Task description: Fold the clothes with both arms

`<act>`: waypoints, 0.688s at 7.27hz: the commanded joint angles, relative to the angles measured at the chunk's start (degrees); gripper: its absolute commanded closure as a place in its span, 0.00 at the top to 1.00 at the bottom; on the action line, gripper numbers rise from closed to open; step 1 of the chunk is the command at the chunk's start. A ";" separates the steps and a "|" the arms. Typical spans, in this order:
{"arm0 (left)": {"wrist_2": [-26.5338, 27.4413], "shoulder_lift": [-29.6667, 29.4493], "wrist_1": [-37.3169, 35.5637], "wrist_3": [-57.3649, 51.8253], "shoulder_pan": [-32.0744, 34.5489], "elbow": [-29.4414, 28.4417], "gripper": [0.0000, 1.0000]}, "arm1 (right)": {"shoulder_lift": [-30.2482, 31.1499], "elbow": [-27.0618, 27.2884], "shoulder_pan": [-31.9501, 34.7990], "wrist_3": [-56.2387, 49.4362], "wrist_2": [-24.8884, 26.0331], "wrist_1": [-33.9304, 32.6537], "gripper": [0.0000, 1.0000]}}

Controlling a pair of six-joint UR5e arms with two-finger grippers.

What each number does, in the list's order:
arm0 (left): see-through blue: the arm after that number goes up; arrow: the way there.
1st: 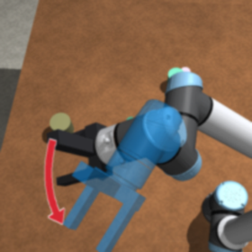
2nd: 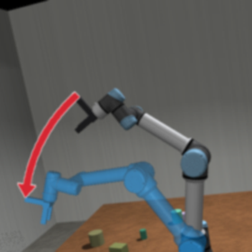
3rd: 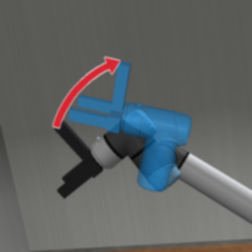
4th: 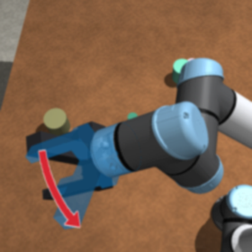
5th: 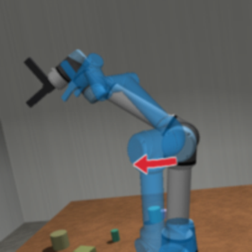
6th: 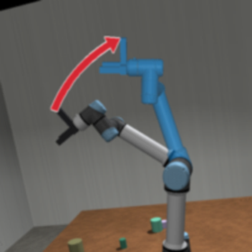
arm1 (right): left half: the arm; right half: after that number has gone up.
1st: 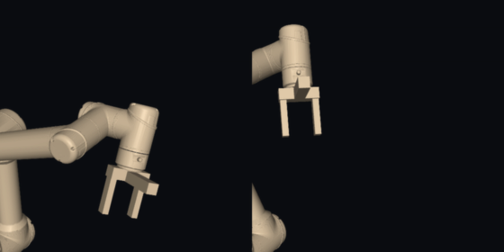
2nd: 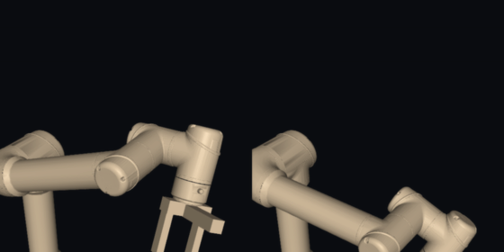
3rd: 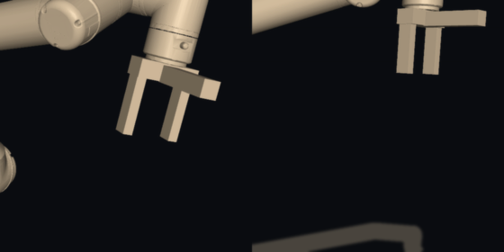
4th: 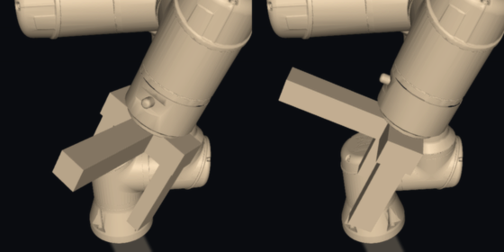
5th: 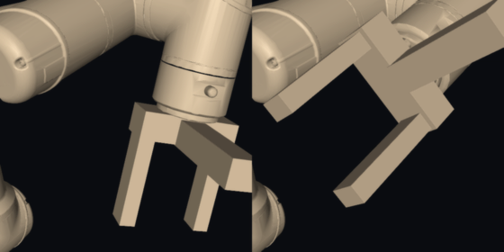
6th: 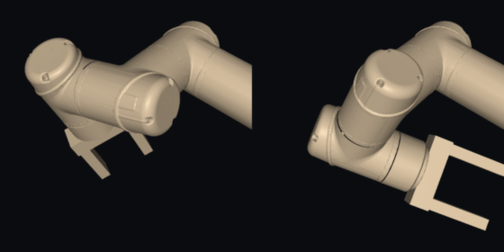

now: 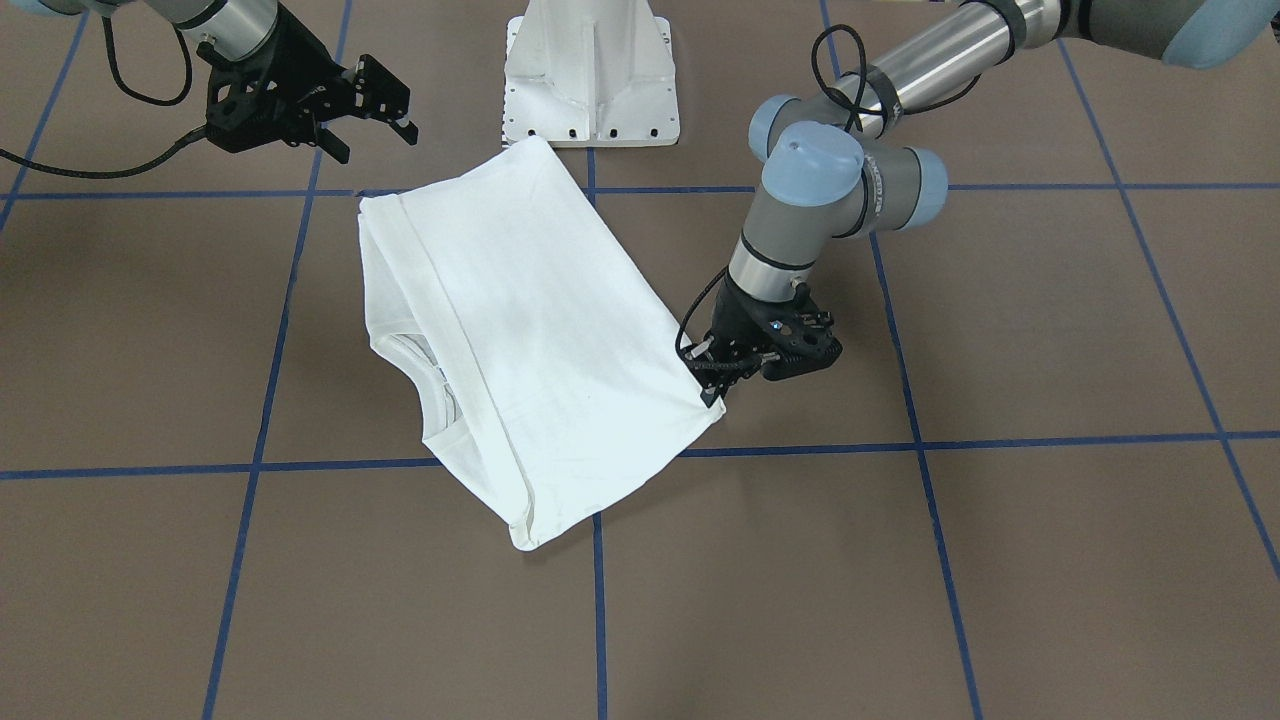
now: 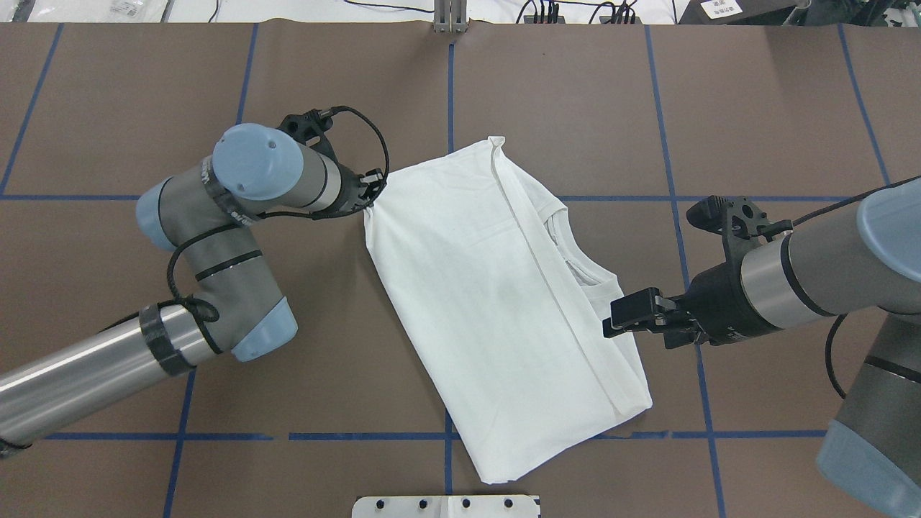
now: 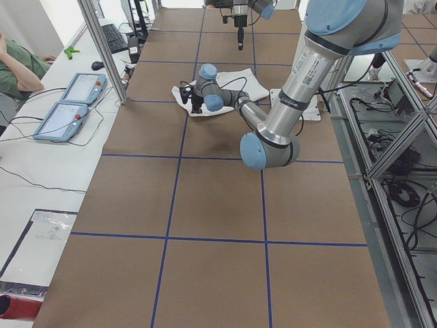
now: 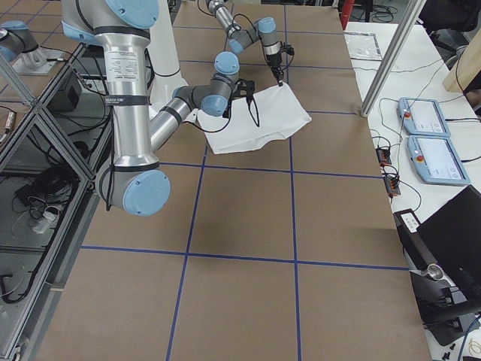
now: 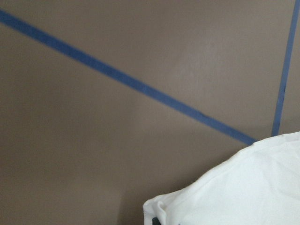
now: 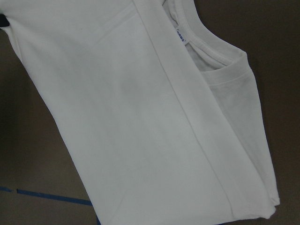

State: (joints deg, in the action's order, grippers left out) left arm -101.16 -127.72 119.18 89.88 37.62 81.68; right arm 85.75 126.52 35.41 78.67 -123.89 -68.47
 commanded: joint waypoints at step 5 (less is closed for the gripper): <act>4.29 -15.61 21.84 -4.01 4.22 -29.69 0.00 | -1.11 -1.28 1.07 -0.01 0.58 0.00 1.00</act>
State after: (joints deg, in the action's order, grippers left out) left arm -98.42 -141.23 137.03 85.97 41.79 56.70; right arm 84.63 125.43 36.34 78.66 -123.24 -68.50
